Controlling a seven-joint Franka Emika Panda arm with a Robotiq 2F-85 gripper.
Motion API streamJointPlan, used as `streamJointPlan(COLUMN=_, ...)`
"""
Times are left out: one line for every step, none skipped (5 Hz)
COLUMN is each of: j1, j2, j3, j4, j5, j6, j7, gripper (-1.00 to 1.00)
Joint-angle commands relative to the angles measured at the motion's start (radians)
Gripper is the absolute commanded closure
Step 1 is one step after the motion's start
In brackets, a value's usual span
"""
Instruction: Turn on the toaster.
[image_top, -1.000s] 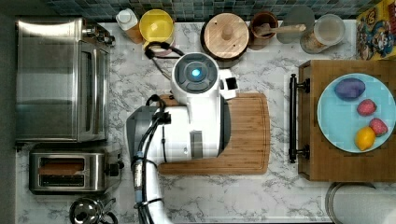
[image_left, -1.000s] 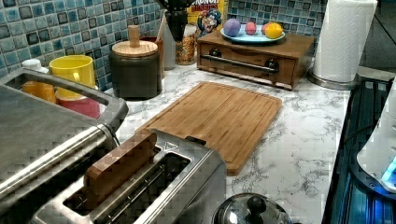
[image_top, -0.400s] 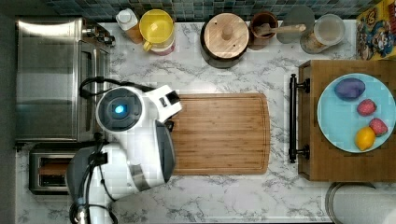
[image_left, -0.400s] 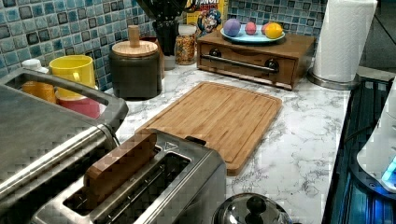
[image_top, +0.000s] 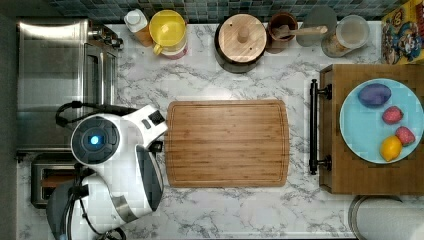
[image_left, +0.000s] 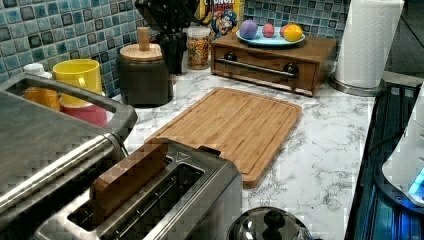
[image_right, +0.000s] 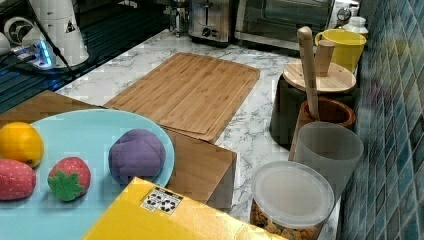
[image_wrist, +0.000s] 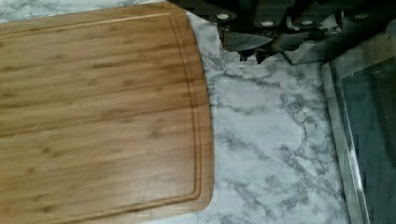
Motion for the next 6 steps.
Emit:
streamJointPlan(j1=0.082, j2=-0.109, j3=0.051, j4=-0.151, j5=0.147, j6=0.034, j7=-0.089, gripper=1.00)
streamJointPlan(j1=0.126, j2=-0.133, j3=0.054, j4=-0.170, j5=0.168, j6=0.056, j7=-0.103, gripper=1.00)
streamJointPlan(j1=0.157, j2=-0.157, j3=0.049, j4=-0.204, j5=0.214, j6=0.080, j7=-0.135, gripper=1.00)
streamJointPlan(j1=0.177, j2=-0.140, j3=0.067, j4=-0.220, j5=0.197, j6=0.104, j7=-0.136, gripper=1.00)
streamJointPlan(j1=0.173, j2=-0.115, j3=0.088, j4=-0.248, j5=0.163, j6=0.124, j7=-0.118, gripper=1.00)
streamJointPlan(j1=0.149, j2=-0.111, j3=0.104, j4=-0.288, j5=0.132, j6=0.173, j7=-0.082, gripper=1.00)
